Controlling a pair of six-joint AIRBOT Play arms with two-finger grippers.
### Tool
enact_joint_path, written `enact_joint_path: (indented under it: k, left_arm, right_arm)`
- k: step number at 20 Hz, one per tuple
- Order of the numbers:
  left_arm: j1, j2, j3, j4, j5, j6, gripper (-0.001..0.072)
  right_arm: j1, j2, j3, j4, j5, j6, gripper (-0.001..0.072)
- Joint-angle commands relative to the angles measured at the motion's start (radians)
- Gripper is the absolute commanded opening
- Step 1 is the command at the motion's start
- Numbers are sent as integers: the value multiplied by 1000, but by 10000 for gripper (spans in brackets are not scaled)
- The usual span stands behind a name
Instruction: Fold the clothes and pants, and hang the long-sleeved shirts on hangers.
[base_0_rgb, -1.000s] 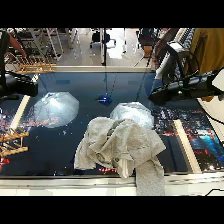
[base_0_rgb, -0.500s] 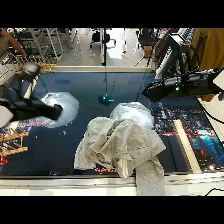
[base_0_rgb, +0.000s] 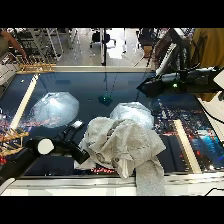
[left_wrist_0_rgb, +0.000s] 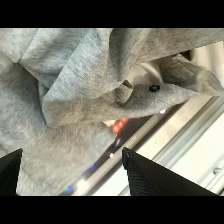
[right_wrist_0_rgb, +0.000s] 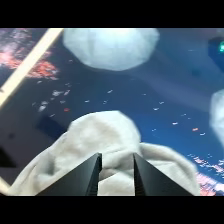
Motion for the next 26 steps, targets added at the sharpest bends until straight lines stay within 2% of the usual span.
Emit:
enact_joint_path:
  k: [1, 3, 5, 6, 7, 8, 9, 10, 11, 13, 14, 15, 16, 18, 19, 21, 23, 25, 26]
  left_arm:
    - [-31, -45, -68, -44, 170, 39, 702]
    - [-34, -92, -68, -91, 210, 95, 700]
    - [-35, -142, -68, -156, 262, 136, 685]
    - [-36, -164, -68, -179, 297, 142, 595]
    - [-35, -179, -68, -194, 330, 141, 408]
    - [-35, -187, -68, -200, 359, 141, 187]
    - [-35, -187, -68, -201, 378, 142, 19]
    - [-34, -183, -64, -208, 382, 141, 12]
    - [-32, -176, -59, -207, 377, 142, 14]
    - [-33, -160, -47, -208, 359, 142, 13]
    - [-33, -153, -39, -208, 341, 143, 13]
    - [-33, -150, -29, -208, 318, 152, 13]
    - [-32, -148, -16, -208, 282, 169, 13]
    - [-28, -143, 28, -207, 150, 204, 13]
    - [-16, -136, 63, -208, 42, 225, 13]
    - [26, -109, 145, -208, -171, 261, 13]
    - [85, -74, 247, -228, -344, 276, 13]
    - [166, -46, 364, -352, -497, 286, 13]
    - [215, -38, 424, -476, -577, 314, 13]
  right_arm:
    - [17, -19, -47, 19, 240, -4, 300]
    - [66, -18, -195, 6, 342, -28, 322]
    - [146, -18, -400, -13, 290, -47, 355]
    - [196, -18, -514, -37, 223, -64, 362]
    - [240, -18, -613, -82, 159, -91, 363]
    - [278, -18, -707, -150, 101, -110, 389]
    - [298, -18, -780, -212, 58, -109, 476]
    - [305, -18, -847, -251, 23, -108, 510]
    - [304, -18, -896, -267, -4, -109, 511]
    - [304, -18, -970, -244, -90, -111, 569]
    - [306, -18, -996, -219, -159, -117, 559]
    - [306, -18, -1010, -201, -233, -117, 484]
    - [306, -18, -1013, -191, -310, -117, 310]
    - [305, -13, -989, -183, -340, -116, 81]
    - [305, 0, -960, -189, -271, -116, 37]
    - [305, 60, -879, -240, -50, -87, 36]
    - [304, 157, -776, -322, 159, -11, 36]
    - [304, 271, -644, -374, 301, 80, 36]
    - [304, 327, -573, -377, 332, 118, 36]
